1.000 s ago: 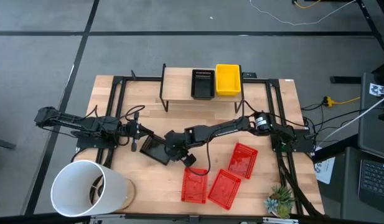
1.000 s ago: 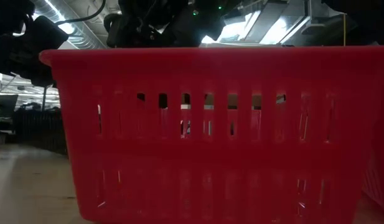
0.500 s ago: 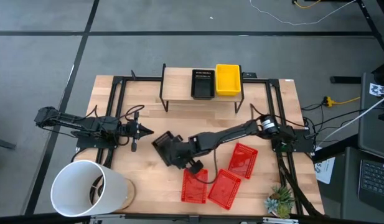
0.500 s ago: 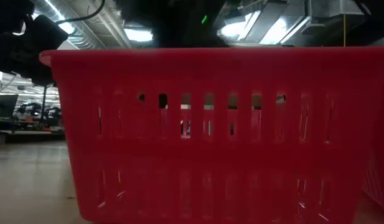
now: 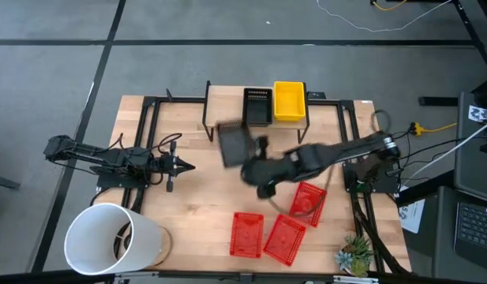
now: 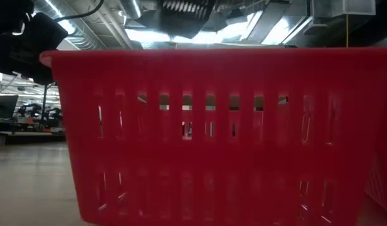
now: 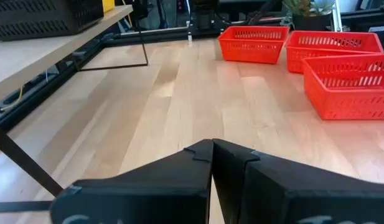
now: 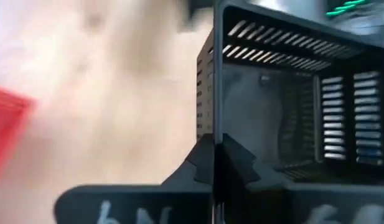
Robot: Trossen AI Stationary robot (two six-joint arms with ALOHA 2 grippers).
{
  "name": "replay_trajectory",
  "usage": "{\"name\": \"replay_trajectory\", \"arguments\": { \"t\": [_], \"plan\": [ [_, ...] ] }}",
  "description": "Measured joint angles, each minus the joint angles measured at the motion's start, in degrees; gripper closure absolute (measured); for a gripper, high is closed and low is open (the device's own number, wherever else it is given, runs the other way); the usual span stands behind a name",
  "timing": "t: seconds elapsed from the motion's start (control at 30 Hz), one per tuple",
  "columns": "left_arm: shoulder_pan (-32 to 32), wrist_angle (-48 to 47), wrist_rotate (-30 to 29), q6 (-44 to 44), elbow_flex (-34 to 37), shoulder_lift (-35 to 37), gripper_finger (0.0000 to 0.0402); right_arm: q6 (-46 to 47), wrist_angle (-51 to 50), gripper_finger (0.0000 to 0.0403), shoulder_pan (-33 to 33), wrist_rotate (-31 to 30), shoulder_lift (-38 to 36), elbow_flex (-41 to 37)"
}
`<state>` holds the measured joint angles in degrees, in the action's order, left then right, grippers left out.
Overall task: Stack baskets on shelf by color
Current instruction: Stack the black basket on top of the black baskets on the shelf
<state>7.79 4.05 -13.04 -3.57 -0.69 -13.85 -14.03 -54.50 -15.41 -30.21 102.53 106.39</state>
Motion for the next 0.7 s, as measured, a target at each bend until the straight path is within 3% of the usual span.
{"name": "replay_trajectory", "arguments": {
  "t": [0.13,0.33,0.4,0.7],
  "plan": [
    [0.0,0.2,0.0,0.0,0.0,0.0,0.0401,-2.8,0.4,0.0401,6.4,-0.9,-4.6,0.1],
    [0.0,0.4,0.0,0.4,0.0,0.0,0.0401,-2.9,-2.6,0.0401,21.2,11.3,-3.8,0.0],
    [0.0,0.4,0.0,0.4,0.0,0.0,0.0401,-2.9,-3.8,0.0401,24.9,12.5,-2.7,0.0],
    [0.0,0.4,0.0,0.4,0.0,0.0,0.0401,-2.6,-5.8,0.0401,30.3,19.8,-1.6,-0.1]
  ]
}}
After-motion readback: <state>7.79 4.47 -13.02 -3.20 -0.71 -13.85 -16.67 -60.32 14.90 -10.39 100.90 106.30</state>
